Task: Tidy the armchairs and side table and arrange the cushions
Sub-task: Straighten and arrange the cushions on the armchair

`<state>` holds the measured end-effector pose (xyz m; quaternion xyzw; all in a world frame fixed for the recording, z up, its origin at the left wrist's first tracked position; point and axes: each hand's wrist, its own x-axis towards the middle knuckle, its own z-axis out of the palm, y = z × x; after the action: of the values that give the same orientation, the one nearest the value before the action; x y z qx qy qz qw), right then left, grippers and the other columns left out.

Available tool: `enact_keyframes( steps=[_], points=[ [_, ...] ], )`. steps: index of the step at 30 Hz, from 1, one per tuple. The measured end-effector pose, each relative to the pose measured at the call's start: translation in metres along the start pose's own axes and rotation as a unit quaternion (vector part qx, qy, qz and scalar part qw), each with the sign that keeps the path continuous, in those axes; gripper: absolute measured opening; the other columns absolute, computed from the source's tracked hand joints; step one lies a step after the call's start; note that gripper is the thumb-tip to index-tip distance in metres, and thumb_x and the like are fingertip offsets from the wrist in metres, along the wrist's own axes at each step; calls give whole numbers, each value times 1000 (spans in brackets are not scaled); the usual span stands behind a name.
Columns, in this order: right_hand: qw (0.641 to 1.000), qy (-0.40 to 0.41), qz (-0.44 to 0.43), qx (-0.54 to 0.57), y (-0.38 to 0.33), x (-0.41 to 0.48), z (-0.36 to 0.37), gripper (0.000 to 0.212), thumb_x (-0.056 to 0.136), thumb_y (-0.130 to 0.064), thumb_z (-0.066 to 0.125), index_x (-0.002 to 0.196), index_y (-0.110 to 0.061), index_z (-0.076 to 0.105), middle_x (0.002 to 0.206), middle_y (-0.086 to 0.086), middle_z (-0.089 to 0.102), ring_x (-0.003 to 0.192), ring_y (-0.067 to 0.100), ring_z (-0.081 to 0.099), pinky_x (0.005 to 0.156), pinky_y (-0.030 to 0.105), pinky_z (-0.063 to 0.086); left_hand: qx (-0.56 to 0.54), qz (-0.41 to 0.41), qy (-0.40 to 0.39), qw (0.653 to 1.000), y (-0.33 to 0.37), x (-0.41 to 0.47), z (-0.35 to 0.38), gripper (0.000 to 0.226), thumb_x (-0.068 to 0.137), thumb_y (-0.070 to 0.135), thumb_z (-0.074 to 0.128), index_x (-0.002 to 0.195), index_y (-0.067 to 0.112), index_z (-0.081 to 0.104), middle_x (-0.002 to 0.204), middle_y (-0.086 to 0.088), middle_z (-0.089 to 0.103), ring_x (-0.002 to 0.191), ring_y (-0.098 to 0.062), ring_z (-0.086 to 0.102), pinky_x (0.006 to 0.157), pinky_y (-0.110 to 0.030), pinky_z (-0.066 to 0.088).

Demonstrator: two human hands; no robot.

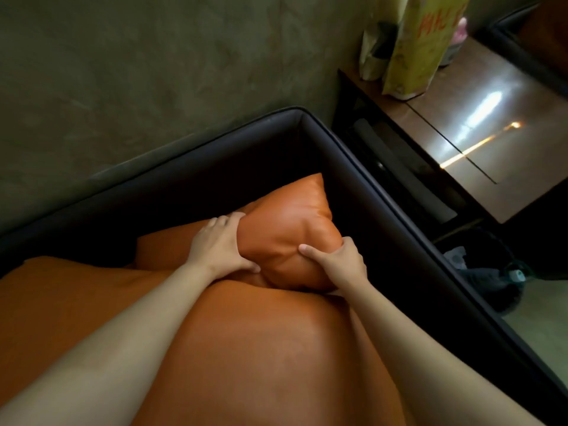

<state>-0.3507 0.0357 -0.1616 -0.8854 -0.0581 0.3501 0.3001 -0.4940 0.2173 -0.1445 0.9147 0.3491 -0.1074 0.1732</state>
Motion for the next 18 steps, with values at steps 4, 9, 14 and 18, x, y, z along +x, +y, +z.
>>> enact_keyframes(
  steps=[4, 9, 14, 18],
  points=[
    [999, 47, -9, 21, 8, -39, -9, 91, 57, -71, 75, 124, -17, 45, 119, 7, 62, 110, 32, 59, 87, 41, 49, 3, 26, 24, 999, 12, -26, -10, 115, 45, 62, 84, 141, 27, 32, 136, 0, 49, 128, -23, 43, 102, -37, 39],
    [990, 126, -37, 49, 19, -81, -40, 83, 60, -67, 76, 119, -19, 43, 108, 5, 63, 105, 32, 60, 75, 35, 43, -11, 78, 86, 993, 42, -51, -21, 109, 48, 57, 86, 140, 24, 38, 131, -2, 53, 123, -25, 47, 97, -40, 43],
    [962, 216, -58, 158, 63, -118, -86, 71, 53, -68, 79, 99, -30, 40, 85, -9, 58, 84, 23, 63, 68, 37, 52, -5, 170, 127, 977, 109, -67, -28, 108, 48, 55, 87, 138, 20, 39, 129, -5, 54, 120, -26, 48, 96, -39, 44],
    [935, 274, -54, 218, 114, -155, -119, 67, 57, -57, 84, 99, -32, 39, 93, -6, 59, 85, 17, 61, 71, 36, 51, 7, 256, 137, 957, 173, -86, -21, 104, 48, 50, 88, 135, 16, 43, 126, -10, 55, 116, -31, 52, 92, -41, 46]
  ],
)
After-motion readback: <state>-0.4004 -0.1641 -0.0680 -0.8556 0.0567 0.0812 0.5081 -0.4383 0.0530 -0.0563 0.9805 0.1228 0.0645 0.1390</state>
